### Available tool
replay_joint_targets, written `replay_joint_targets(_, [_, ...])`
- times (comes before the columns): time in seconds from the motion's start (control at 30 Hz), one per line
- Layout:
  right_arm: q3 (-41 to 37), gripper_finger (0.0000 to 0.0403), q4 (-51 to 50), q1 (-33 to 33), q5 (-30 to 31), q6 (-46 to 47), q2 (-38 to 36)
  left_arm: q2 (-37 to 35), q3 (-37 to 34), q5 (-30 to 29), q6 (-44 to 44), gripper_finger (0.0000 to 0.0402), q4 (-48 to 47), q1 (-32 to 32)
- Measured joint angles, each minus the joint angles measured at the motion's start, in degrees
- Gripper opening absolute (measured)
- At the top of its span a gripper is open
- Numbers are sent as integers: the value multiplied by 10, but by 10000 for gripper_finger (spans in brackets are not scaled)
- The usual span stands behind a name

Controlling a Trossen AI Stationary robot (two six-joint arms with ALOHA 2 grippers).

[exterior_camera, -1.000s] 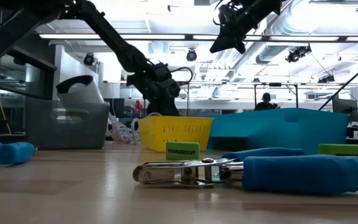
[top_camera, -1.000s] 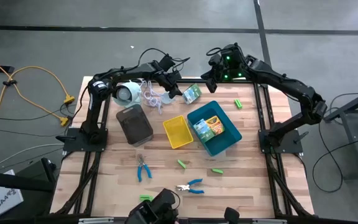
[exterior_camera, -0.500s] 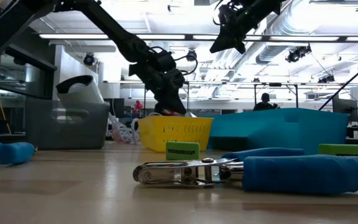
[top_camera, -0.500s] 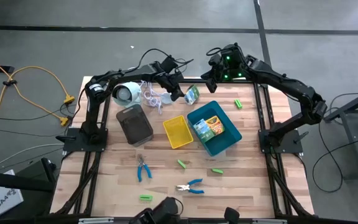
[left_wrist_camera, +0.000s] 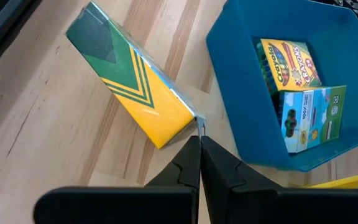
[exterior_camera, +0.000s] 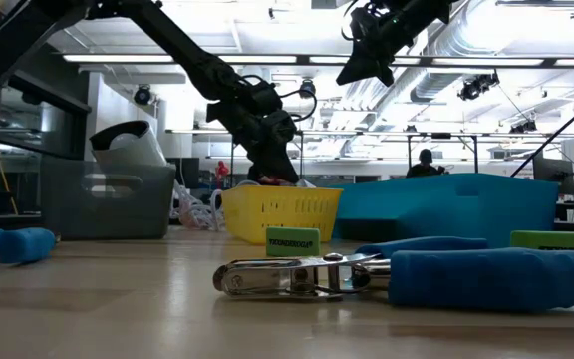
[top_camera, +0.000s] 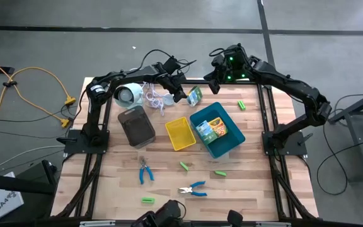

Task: Pick & Place School Supplies
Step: Put the crayons box into the blue bin

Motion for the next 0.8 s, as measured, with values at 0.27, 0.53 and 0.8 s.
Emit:
replay_joint_targets(0.27, [0,2,0,0,0,0,0,-3,0,16,7,0,0,0])
replay_joint_targets(0.53, [0,2,0,0,0,2,0,-17,1,17,4,0,1,0])
replay_joint_targets(0.8, [0,2,0,0,0,14,0,-41,1,18,1,0,-3,0])
